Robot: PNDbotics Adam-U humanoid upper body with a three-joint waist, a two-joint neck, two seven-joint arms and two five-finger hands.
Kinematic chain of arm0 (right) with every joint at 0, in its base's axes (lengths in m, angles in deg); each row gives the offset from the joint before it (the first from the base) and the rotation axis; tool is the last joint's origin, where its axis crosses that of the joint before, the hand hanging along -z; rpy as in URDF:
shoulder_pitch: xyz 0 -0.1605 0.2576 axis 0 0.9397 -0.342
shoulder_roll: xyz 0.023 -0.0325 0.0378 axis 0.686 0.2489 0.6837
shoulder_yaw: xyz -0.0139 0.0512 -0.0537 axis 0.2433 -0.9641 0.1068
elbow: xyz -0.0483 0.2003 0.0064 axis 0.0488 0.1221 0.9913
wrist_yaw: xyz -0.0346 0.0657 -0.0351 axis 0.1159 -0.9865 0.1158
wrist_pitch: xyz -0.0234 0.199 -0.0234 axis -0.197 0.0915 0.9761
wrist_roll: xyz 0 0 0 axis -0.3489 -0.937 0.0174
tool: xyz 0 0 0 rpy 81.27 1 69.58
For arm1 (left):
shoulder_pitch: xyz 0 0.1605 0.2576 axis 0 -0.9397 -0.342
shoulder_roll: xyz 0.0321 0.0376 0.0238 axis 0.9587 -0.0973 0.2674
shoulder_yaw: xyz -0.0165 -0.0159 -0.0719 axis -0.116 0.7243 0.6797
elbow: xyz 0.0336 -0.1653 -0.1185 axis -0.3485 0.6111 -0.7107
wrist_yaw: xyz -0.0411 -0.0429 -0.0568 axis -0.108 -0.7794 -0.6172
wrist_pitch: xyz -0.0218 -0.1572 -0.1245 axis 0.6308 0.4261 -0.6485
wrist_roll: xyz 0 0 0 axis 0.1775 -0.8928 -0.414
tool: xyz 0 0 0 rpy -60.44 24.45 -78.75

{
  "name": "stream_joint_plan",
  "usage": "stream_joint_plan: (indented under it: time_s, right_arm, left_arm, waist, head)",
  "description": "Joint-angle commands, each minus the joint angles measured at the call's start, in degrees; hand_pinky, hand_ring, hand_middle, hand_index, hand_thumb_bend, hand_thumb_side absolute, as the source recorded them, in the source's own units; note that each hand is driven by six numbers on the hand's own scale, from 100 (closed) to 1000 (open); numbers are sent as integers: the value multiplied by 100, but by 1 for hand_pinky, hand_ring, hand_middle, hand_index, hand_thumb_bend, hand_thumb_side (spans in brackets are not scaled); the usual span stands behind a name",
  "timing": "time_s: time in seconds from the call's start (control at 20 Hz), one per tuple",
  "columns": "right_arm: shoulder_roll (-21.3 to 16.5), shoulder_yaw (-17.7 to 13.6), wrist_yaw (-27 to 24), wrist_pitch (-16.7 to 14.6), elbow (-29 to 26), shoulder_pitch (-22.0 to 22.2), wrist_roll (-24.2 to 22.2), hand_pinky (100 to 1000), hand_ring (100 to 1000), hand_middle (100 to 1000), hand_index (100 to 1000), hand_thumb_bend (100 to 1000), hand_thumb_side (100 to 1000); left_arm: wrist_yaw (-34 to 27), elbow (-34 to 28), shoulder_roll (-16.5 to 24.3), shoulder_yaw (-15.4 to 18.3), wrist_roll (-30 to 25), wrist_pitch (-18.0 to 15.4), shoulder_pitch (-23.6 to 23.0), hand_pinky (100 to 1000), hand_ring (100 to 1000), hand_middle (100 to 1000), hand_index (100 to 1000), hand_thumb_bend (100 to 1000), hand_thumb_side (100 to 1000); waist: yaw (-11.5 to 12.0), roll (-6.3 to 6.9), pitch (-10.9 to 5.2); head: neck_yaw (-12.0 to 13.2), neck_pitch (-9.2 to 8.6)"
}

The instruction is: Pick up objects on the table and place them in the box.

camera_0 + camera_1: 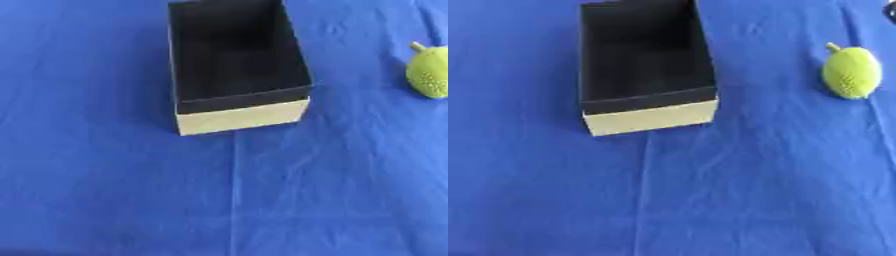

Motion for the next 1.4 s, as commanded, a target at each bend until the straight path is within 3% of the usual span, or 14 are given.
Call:
stream_joint_plan:
  time_s: [0.05,0.65,1.1,1.4]
  right_arm:
    - [-158,-75,21,0,-104,-68,-10,837,765,772,913,100,503]
    - [-268,-72,91,3,-55,7,-32,838,766,771,912,100,508]
    - [-1004,42,508,-59,181,506,-217,841,783,788,915,100,514]
    - [-1666,191,1008,-59,380,964,-666,851,825,845,936,100,631]
  left_arm:
    - [-6,-86,138,34,4,-16,28,499,644,615,669,897,759]
    - [-2,-86,154,37,1,-9,18,499,644,615,669,898,759]
    - [21,-86,213,49,10,9,-22,498,644,615,668,898,759]
    - [34,-86,260,54,16,20,-45,498,644,615,668,899,759]
  waist:
    - [-12,76,-600]
    - [-29,62,-609]
    - [-111,16,-633]
    - [-172,-7,-644]
  head:
    - [23,12]
    - [42,20]
    - [101,46]
    - [134,53]
